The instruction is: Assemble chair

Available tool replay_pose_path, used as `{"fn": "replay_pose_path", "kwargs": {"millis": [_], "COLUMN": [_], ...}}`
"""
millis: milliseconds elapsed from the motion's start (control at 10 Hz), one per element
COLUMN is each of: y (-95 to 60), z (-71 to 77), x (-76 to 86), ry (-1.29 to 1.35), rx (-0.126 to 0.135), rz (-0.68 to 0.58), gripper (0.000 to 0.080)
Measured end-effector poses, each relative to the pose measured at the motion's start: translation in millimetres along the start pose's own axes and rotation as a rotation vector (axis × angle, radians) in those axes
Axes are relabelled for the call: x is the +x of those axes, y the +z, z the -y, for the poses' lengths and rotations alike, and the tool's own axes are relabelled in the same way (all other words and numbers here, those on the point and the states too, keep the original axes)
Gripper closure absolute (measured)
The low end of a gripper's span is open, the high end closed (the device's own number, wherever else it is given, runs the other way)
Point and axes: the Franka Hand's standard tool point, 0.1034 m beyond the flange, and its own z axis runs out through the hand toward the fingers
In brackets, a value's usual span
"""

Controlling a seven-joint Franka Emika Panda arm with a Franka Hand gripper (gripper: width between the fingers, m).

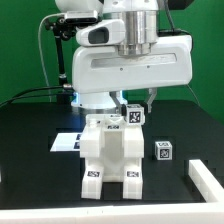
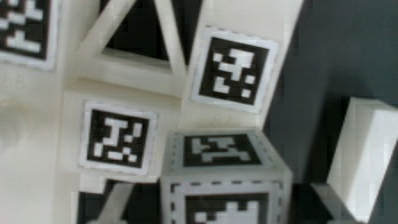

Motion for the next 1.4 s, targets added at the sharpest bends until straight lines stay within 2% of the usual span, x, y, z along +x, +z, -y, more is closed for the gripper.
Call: {"fn": "replay_pose_path", "kwargs": {"millis": [400,800,900,1000,1100,1200,1300,1400], "y": [0.3,0.6,0.9,0.9,1.0,1.0,-0.3,-0.5], "z": [-1.5,-2.1,-1.5,-1.5,-1.6,-1.6,-2.6,-4.3], "x": [4.4,5.7,5.7,5.6,5.6,5.6,7.0,7.4], "ry": [0.344,0.796,0.824,0.803,0.773,0.749,0.582,0.386], "rx": [0.001,0.035,0.037,0.036,0.036,0.034,0.030,0.025], "rz": [-0.042,-0.053,-0.052,-0.052,-0.052,-0.051,-0.053,-0.056], "gripper": [0.0515,0.0515,0.0442,0.0442,0.0260,0.0260,0.0173,0.0157]}}
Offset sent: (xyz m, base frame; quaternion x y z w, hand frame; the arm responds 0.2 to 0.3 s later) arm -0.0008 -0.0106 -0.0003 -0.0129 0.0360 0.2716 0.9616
